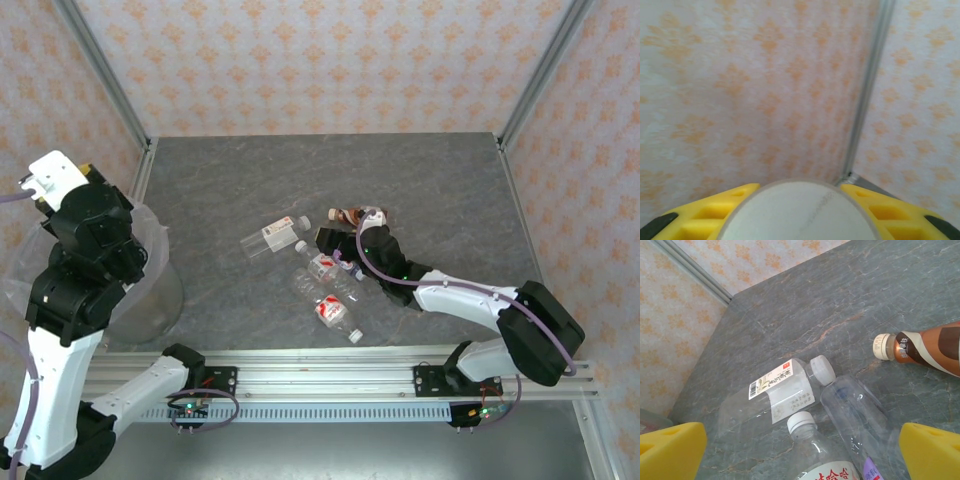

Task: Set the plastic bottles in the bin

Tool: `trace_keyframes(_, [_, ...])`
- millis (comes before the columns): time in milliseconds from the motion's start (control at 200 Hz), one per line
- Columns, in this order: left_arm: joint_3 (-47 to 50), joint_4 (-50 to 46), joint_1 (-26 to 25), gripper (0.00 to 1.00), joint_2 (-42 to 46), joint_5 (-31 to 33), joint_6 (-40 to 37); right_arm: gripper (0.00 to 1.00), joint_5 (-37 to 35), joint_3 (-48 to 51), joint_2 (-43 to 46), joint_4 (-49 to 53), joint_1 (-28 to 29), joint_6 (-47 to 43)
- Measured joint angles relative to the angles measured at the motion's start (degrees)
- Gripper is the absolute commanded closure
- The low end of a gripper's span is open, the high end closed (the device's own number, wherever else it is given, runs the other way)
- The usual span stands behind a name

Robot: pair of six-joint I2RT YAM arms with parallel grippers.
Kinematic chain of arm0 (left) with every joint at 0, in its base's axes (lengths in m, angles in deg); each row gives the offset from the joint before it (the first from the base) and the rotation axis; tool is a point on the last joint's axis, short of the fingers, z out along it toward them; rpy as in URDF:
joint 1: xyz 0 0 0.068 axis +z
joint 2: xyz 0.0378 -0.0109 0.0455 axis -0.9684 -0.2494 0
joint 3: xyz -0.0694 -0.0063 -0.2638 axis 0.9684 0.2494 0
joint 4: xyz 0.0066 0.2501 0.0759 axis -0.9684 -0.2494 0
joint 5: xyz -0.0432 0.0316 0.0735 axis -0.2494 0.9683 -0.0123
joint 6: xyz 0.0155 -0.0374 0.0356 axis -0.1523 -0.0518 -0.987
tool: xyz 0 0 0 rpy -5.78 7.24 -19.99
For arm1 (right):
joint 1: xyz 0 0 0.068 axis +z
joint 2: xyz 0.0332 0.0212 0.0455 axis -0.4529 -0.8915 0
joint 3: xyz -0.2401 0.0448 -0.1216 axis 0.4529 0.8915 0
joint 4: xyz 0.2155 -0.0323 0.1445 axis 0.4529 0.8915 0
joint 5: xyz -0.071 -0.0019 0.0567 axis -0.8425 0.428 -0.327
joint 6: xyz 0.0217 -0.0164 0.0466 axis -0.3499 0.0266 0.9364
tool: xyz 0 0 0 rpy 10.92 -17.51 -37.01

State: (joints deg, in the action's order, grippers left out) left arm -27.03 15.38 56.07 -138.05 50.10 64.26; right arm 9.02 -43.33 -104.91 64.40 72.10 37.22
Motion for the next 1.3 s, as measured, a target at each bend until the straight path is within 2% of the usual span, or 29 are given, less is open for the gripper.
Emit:
trace_keyframes(85, [0.6,-0.7,2.3,1.00,-0.3,3.0,0.7,0.01,0.5,-0.1,-0.2,0.0,0.0,-0.2])
trace_keyframes(185, [1.4,-3.0,7.8,1.00,-0.8,1.8,3.6,0.01,1.0,-0.1,-0.3,0.0,0.0,-0.4])
trace_keyframes(330, [4.1,-6.4,15.5,1.00,-0.7,-3.6,7.5,0.01,1.4,-0.1,-0.3,0.3,0.0,-0.9])
trace_keyframes(836, [8.7,-12.1,29.3,1.00,-4.1,-25.8,15.3,0.01,2.6,-0.1,-0.3,0.7,0.0,-2.3])
trace_keyframes(1071, [11.3,-13.8,33.6,0.85,-4.9,-32.0,16.3,0.01,2.6,-0.1,-0.3,1.3,0.0,-2.3])
trace_keyframes(1241, [14.8,-14.1,37.0,0.81,-5.0,-37.2,16.9,0.01,2.6,-0.1,-0.3,1.4,0.0,-2.3])
trace_keyframes(1266, [15.3,-14.0,37.5,0.78,-5.1,-38.0,16.9,0.01,2.6,-0.1,-0.3,1.4,0.0,-2.3])
trace_keyframes(1301, [16.0,-14.0,38.1,0.64,-5.2,-39.4,17.2,0.01,2.6,-0.1,-0.3,1.5,0.0,-2.4])
